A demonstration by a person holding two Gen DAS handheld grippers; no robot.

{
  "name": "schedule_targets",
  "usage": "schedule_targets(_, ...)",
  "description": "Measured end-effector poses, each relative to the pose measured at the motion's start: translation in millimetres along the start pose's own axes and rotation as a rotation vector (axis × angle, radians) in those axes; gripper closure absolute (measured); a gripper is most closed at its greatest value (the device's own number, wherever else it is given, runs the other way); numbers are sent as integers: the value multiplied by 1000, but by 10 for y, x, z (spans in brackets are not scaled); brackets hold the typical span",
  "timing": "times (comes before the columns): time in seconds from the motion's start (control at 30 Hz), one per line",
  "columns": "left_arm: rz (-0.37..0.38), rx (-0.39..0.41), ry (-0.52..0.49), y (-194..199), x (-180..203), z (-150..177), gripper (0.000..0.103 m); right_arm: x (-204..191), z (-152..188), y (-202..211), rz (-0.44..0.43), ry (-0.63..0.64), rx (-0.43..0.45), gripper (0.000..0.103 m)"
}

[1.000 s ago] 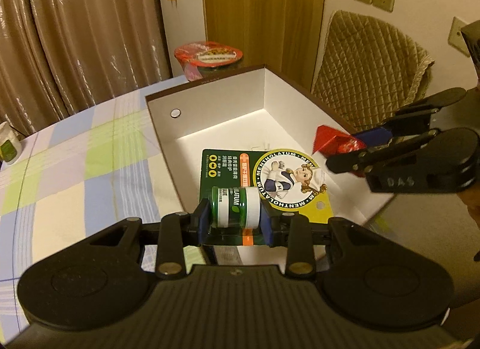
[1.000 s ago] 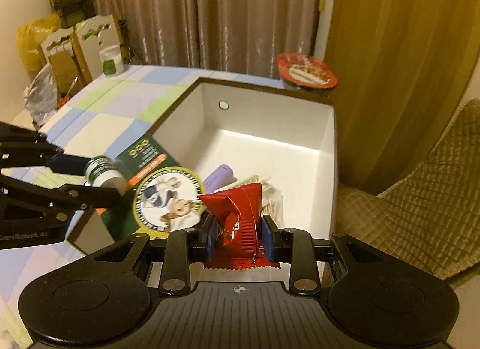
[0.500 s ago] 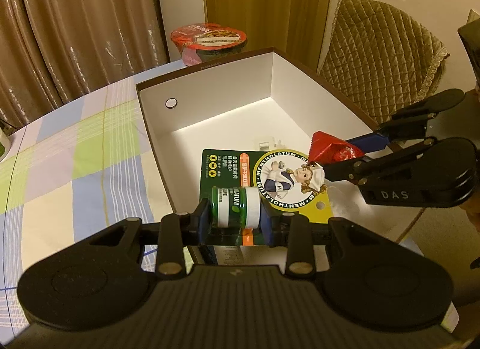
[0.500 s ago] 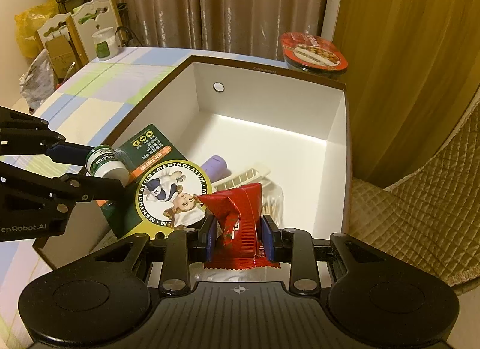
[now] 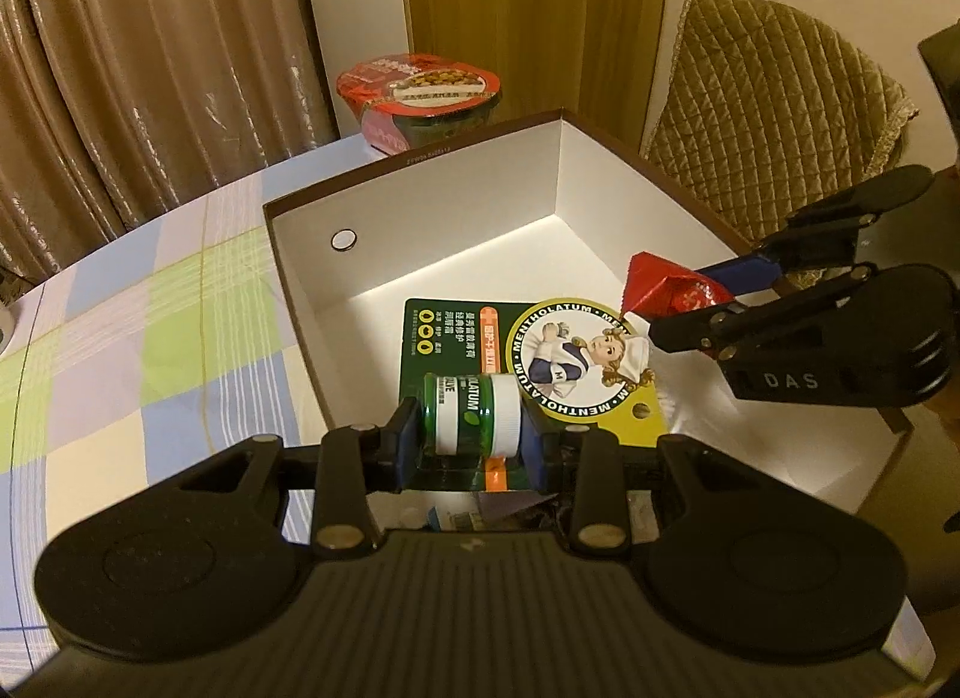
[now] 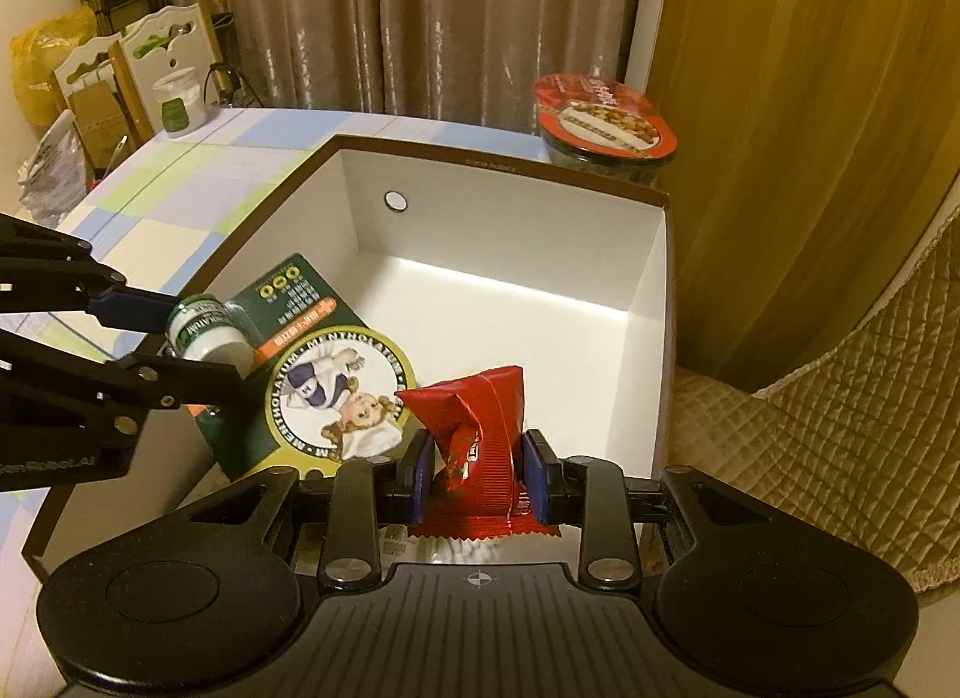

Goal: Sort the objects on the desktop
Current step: 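Open the left tool dropping the card while the right tool releases the red packet into the box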

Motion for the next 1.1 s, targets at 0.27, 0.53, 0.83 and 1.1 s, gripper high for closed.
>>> schedule_targets(0.27, -6, -7, -8, -47, 5, -15, 65, 29, 13, -67, -10, 2, -13, 73)
schedule_targets(0.53, -11, -2, -1, -25, -13, -31, 65, -52, 25, -118, -29, 23, -31, 72)
schedule_targets(0.83, -16, 4, 5, 12, -20, -25, 65, -104, 51, -148, -37, 29, -42, 72)
schedule_targets(1.1, -14, 14, 7, 54, -13, -4, 64, -111, 72, -146, -32, 17, -52, 72)
Point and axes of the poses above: each gripper's, at about its wrist camera, not at the fingertips, and y roughly against the way its jaws point, x to its right, z to its underside, the point moved 10 cm from there along -y, roughly the way its jaws point, and after that the axes turned 9 degrees about -x, right-handed, at the moved point
